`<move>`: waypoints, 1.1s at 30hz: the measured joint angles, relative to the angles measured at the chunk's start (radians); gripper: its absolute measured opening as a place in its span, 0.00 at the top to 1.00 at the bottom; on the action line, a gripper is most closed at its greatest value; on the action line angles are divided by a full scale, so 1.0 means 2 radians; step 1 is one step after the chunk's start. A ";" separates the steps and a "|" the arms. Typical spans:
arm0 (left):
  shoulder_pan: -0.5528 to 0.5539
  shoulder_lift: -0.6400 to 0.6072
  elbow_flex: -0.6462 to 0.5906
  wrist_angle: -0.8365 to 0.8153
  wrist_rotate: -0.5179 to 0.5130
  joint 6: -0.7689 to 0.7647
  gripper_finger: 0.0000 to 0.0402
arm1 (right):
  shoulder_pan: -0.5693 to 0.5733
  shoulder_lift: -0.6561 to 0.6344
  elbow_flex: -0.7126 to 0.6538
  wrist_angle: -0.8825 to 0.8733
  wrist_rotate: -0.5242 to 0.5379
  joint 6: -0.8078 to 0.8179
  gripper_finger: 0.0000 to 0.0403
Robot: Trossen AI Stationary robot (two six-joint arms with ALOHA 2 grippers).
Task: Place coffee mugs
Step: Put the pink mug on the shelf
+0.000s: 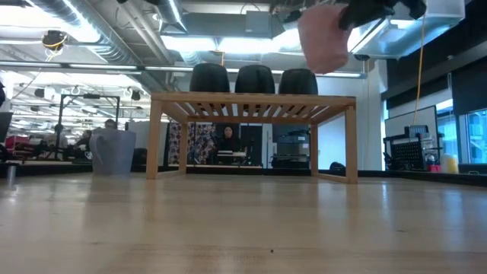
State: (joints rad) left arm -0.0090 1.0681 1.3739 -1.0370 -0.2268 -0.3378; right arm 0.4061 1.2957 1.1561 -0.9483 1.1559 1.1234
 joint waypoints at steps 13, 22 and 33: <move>0.000 -0.001 0.000 0.031 -0.018 0.000 0.67 | -0.038 0.043 -0.031 0.052 0.115 0.066 0.95; 0.000 -0.001 0.000 0.035 -0.026 0.000 0.67 | -0.055 0.114 -0.036 0.103 0.145 0.084 0.95; 0.000 0.000 0.000 0.043 -0.027 0.000 0.67 | -0.090 0.141 -0.036 0.094 0.115 0.130 0.95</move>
State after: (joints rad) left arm -0.0090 1.0674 1.3739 -0.9504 -0.2798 -0.3378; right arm 0.2263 1.5776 1.0848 -0.7610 1.3852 1.3829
